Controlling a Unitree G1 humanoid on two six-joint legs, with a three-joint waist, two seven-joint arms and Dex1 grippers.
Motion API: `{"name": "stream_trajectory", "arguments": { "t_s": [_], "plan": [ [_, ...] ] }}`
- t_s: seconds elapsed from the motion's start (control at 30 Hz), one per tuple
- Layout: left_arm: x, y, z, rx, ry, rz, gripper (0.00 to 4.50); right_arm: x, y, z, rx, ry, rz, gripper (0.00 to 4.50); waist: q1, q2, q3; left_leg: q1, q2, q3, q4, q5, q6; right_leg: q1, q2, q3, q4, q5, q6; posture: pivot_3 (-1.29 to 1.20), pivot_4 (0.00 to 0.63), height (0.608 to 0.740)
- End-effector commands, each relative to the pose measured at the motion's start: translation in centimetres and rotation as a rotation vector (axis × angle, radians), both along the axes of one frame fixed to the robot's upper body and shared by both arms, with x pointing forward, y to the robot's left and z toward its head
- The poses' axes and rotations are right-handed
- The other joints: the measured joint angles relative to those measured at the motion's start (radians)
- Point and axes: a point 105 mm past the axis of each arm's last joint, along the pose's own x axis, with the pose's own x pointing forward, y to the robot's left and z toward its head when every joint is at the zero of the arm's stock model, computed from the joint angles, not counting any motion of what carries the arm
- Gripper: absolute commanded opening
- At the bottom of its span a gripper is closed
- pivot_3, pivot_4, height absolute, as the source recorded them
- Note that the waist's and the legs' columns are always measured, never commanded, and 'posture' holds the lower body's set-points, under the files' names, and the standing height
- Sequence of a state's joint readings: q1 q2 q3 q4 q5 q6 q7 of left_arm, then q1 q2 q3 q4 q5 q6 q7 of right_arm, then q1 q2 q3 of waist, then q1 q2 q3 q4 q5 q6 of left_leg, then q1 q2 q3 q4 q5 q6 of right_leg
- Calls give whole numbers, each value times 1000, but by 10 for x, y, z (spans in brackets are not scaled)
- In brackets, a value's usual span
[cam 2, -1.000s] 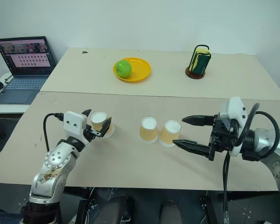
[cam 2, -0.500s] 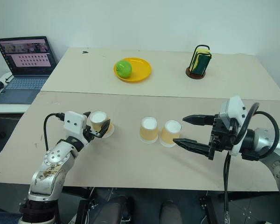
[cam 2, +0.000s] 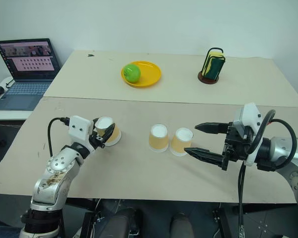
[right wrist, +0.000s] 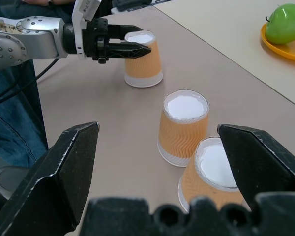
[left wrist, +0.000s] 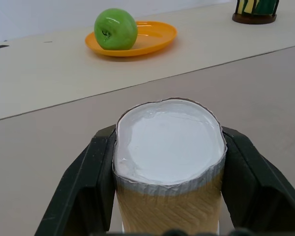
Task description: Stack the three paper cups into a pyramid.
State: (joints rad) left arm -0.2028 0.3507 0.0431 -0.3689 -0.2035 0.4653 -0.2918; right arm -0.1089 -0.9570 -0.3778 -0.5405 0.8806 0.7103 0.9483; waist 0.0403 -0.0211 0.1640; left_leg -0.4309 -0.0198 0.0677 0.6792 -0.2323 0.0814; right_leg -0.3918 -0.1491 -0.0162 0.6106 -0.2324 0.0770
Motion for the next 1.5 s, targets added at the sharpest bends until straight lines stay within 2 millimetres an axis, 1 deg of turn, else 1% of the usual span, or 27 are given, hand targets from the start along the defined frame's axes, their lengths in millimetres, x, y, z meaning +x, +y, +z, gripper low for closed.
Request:
{"name": "stream_trajectory", "arguments": {
  "t_s": [0.03,0.1,0.13,0.2,0.27,0.33,0.4,0.43,0.53,0.6,0.63,0.7,0.77,0.83,0.87,0.93,1.0,1.07,1.2,1.33,1.5],
  "plan": [
    [-7,-11,58,0,-175,-123,2377,0,-5,6,-27,-39,-25,4500,0,0,0,0,0,0,0,0,0,0,0,-1,0,0,0,0,150,726],
    [-6,-13,80,11,-223,-165,2377,0,-7,6,-28,-39,-30,4500,-2,0,0,0,0,0,0,0,0,0,0,0,0,0,0,0,150,726],
    [-6,-16,93,16,-234,-215,2377,0,-9,5,-33,-38,-40,4500,-2,0,0,-1,0,0,0,1,1,-1,1,0,0,0,0,0,150,726],
    [-6,-22,108,35,-235,-294,2377,1,-12,4,-38,-39,-54,4500,-2,0,0,-1,0,0,0,1,0,0,1,-1,1,0,0,0,150,726],
    [-8,-44,129,2,-236,-473,2377,3,-17,3,-26,-46,-80,4500,-1,0,0,0,-1,0,1,2,0,0,2,-1,1,0,0,0,150,726],
    [-11,-59,144,-40,-244,-599,2377,3,-19,3,-17,-50,-93,4500,1,0,0,-1,-2,-1,3,3,-1,1,2,-5,1,0,1,0,150,726],
    [-8,-69,155,-127,-226,-672,2377,3,-22,1,-17,-52,-109,4500,-2,0,0,-1,-2,-1,4,3,0,3,2,-5,0,0,1,0,150,726],
    [-6,-77,160,-168,-200,-726,2377,4,-24,0,-16,-55,-126,4500,-2,0,0,-1,-3,-1,4,3,0,3,2,-5,0,0,1,0,150,726],
    [-7,-101,167,-247,-132,-896,2377,3,-31,-2,-6,-67,-171,4500,-3,0,0,-1,-3,-1,4,3,0,3,3,-6,1,-1,2,0,150,726],
    [-5,-111,170,-286,-105,-957,2377,2,-34,-2,-3,-73,-193,4500,-3,-1,0,-1,-4,-1,4,3,0,3,3,-6,3,-1,3,0,150,726],
    [-3,-120,166,-284,-83,-998,2377,1,-35,-2,1,-82,-207,4500,-4,-1,0,-1,-4,-1,4,3,0,3,3,-6,2,-1,3,0,150,726],
    [1,-130,159,-277,-44,-1044,2377,0,-35,-2,7,-92,-223,4500,-4,-1,0,-1,-4,-1,5,3,1,4,3,-5,2,-1,4,0,150,726],
    [9,-144,144,-259,15,-1080,2377,-2,-36,-3,8,-101,-245,4500,-4,-1,0,0,-5,-1,5,3,1,4,3,-5,3,-1,4,0,150,726],
    [14,-153,130,-217,55,-1109,2377,-3,-34,-3,10,-110,-254,4500,-4,-1,0,0,-5,-1,5,3,2,4,3,-5,3,-1,4,0,150,726],
    [16,-156,125,-203,76,-1120,2377,-3,-33,-3,13,-114,-257,4500,-5,-1,0,0,-5,-1,5,3,2,3,3,-5,3,-1,4,0,150,726],
    [18,-161,109,-107,98,-1126,2377,-3,-33,-2,13,-125,-273,4500,-8,-1,0,-1,-5,-1,5,2,3,3,3,-4,3,-1,4,0,150,726],
    [19,-164,100,-38,114,-1137,2377,-3,-32,-1,15,-133,-277,4500,-8,-1,0,-1,-4,-1,5,2,3,3,3,-4,3,-1,4,0,150,726],
    [24,-170,93,16,122,-1126,2377,-5,-31,1,20,-145,-280,4500,-6,-1,0,-1,-4,-1,5,2,3,2,3,-4,2,-1,4,0,150,726],
    [23,-176,92,56,112,-1166,2377,-6,-30,1,24,-149,-289,4500,-1,-1,0,-2,-4,-1,5,1,4,3,3,-4,2,-1,4,0,150,726],
    [25,-178,92,64,108,-1165,2377,-6,-30,0,28,-150,-294,4500,-2,-1,0,-3,-4,-1,5,1,5,2,3,-4,2,-1,4,0,150,726],
    [20,-180,89,81,111,-1199,2377,-4,-31,0,27,-153,-303,4500,-4,-1,0,-3,-4,-1,5,1,5,2,3,-4,2,-1,4,0,150,726]
  ]
}}
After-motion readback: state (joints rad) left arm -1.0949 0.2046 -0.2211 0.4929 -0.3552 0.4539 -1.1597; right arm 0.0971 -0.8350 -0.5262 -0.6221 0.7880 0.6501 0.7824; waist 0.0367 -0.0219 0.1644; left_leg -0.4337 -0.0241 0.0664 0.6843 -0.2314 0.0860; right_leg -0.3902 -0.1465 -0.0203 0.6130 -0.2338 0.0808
